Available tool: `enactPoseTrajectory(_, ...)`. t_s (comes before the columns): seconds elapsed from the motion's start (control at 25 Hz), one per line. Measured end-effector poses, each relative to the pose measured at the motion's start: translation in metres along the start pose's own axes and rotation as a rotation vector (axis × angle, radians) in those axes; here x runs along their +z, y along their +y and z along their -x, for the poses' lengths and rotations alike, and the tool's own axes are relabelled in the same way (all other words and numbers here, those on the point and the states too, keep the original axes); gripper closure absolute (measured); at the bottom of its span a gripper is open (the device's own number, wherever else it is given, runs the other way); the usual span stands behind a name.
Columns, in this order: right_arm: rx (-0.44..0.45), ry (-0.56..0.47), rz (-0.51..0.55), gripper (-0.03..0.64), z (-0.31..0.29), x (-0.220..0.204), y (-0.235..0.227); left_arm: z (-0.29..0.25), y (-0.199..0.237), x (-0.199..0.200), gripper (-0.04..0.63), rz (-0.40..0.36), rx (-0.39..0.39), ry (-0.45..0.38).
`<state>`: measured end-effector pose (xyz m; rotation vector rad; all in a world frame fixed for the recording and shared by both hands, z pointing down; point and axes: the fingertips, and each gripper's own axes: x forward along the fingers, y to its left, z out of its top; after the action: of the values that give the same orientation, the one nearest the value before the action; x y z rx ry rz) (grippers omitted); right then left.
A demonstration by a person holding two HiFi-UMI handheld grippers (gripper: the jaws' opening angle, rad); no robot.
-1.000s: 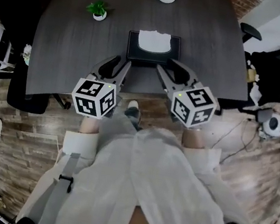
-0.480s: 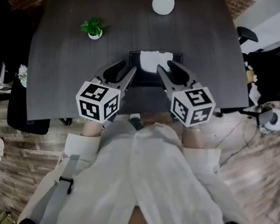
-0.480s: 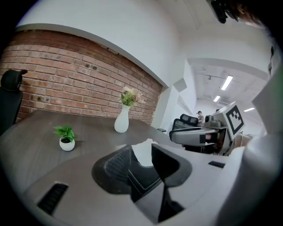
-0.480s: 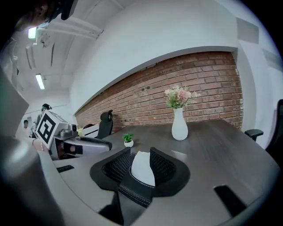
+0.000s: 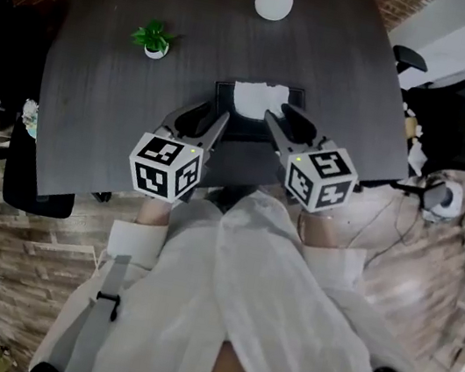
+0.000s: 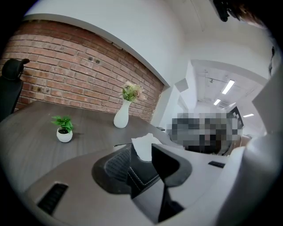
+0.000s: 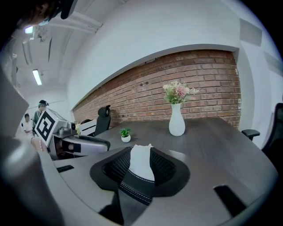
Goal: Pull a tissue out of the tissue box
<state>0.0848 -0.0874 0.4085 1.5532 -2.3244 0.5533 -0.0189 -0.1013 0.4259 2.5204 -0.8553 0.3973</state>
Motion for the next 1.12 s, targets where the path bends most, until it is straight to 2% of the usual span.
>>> enactPoseTrajectory(0.28, 0.02, 0.001, 0.026, 0.5, -0.008, 0.005, -0.008, 0.001, 0.006, -0.002, 0.471, 0.01, 0.052, 0.011)
enactPoseTrajectory(0.76, 0.116, 0.061, 0.086, 0.5, -0.017, 0.007, -0.018, -0.004, 0.015, -0.019, 0.468, 0.103, 0.158, 0.043)
enactPoseTrajectory(1.12, 0.144, 0.117, 0.121, 0.5, -0.022, 0.0, -0.024, -0.01, 0.014, -0.031, 0.468, 0.165, 0.162, 0.068)
